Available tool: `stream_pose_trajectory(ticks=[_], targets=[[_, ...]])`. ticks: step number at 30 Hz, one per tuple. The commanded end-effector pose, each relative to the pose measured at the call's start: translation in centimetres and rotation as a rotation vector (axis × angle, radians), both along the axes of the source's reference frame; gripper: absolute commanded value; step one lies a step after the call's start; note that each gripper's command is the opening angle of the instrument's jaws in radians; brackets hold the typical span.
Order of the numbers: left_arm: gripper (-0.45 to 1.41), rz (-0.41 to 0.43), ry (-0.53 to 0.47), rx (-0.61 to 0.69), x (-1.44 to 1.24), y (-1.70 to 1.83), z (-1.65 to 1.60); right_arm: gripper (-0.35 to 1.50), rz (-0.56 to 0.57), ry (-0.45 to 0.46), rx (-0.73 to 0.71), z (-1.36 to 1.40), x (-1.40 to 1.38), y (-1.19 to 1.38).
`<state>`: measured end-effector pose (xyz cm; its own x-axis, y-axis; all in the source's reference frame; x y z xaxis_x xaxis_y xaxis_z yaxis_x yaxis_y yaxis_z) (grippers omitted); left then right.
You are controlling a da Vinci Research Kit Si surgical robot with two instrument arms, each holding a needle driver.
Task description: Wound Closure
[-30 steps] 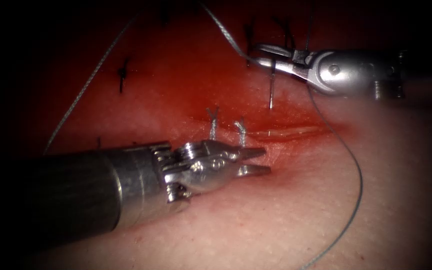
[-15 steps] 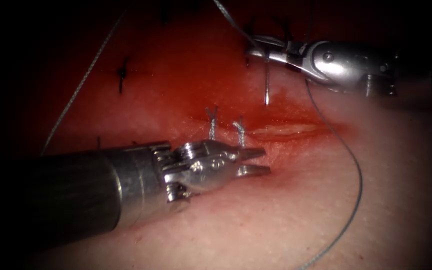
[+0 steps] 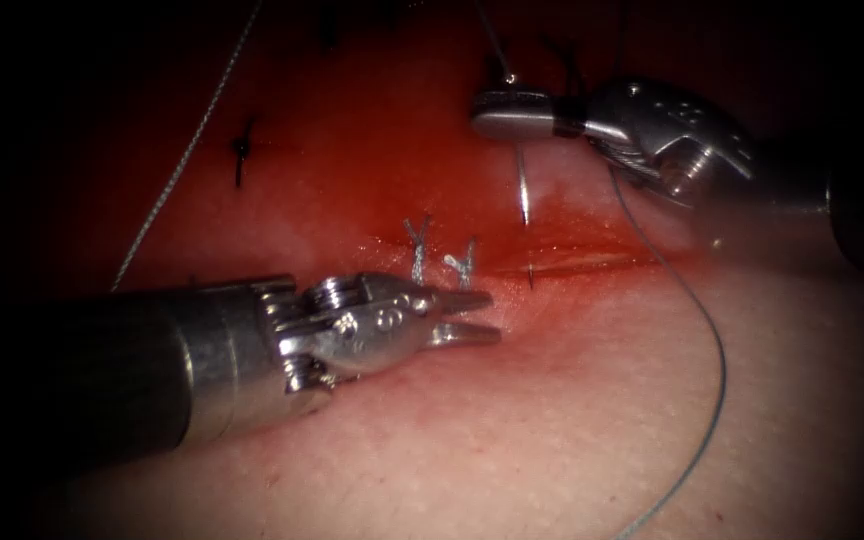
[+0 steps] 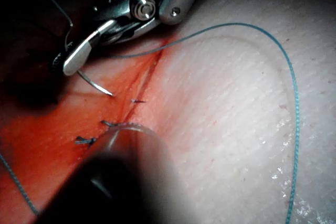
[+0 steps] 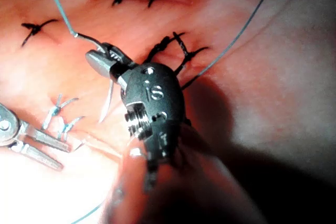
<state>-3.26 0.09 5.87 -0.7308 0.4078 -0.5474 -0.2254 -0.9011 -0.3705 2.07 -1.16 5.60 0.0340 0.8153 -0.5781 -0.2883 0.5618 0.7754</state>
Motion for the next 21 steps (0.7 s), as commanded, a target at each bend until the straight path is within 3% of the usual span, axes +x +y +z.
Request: stream_pose_trajectory(ticks=[1,7,14,21], targets=[[0.20,-0.001,0.000,0.000,-0.07,0.02,0.04,-0.35,-0.013,0.001,0.054,-0.02,0.12,-0.09],[0.20,0.003,-0.002,-0.003,-0.08,0.03,0.03,-0.35,-0.016,0.018,0.194,-0.08,0.13,-0.29],[0.20,0.028,-0.006,-0.023,-0.09,0.04,-0.01,-0.35,0.011,0.118,0.543,-0.04,0.14,-0.36],[0.17,0.082,-0.023,-0.073,-0.10,0.04,-0.13,-0.35,-0.032,0.158,0.685,-0.10,0.16,-0.51]])
